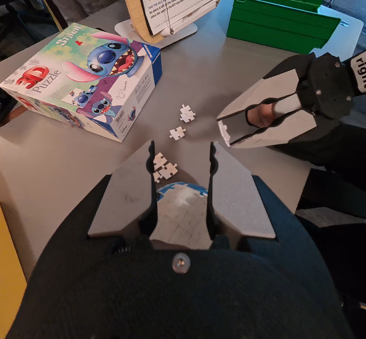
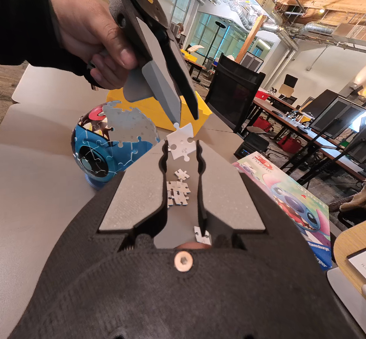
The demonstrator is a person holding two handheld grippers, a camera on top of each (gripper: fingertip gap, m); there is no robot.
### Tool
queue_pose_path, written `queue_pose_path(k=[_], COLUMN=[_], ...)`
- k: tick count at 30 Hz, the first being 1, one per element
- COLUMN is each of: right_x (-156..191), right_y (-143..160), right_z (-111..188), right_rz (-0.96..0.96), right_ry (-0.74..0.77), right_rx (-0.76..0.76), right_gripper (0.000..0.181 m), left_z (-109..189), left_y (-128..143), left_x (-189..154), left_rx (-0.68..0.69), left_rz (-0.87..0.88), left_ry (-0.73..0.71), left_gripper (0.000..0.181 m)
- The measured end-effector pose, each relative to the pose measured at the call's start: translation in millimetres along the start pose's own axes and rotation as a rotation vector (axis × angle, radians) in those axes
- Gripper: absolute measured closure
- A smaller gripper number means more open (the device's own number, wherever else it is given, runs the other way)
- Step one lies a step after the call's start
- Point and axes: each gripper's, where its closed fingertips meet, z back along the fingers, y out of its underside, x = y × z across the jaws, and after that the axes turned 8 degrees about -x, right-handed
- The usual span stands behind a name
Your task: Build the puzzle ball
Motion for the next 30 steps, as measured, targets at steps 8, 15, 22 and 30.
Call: queue_pose_path(k=[8, 15, 22, 30], right_x=[-2.6, -0.6, -2.9, 3.0], right_y=[-1.5, -5.6, -8.6, -10.8], right_z=[1.0, 2.2, 4.1, 3.1], right_rz=[-0.001, 0.005, 0.033, 0.096], right_ry=[0.014, 0.021, 0.042, 0.054], right_rx=[-0.004, -0.013, -0.014, -0.003], right_gripper=[0.156, 0.156, 0.156, 0.156], left_z=[10.0, 3.5, -2.3, -11.7], left_y=[0.8, -2.7, -7.5, -9.5], left_x=[0.6, -11.3, -28.4, -38.4], left_rx=[-0.025, -0.01, -0.006, 0.005], left_rz=[0.031, 0.019, 0.063, 0.064], left_ry=[0.047, 0.094, 0.185, 0.231], left_gripper=[0.145, 0.139, 0.136, 0.153])
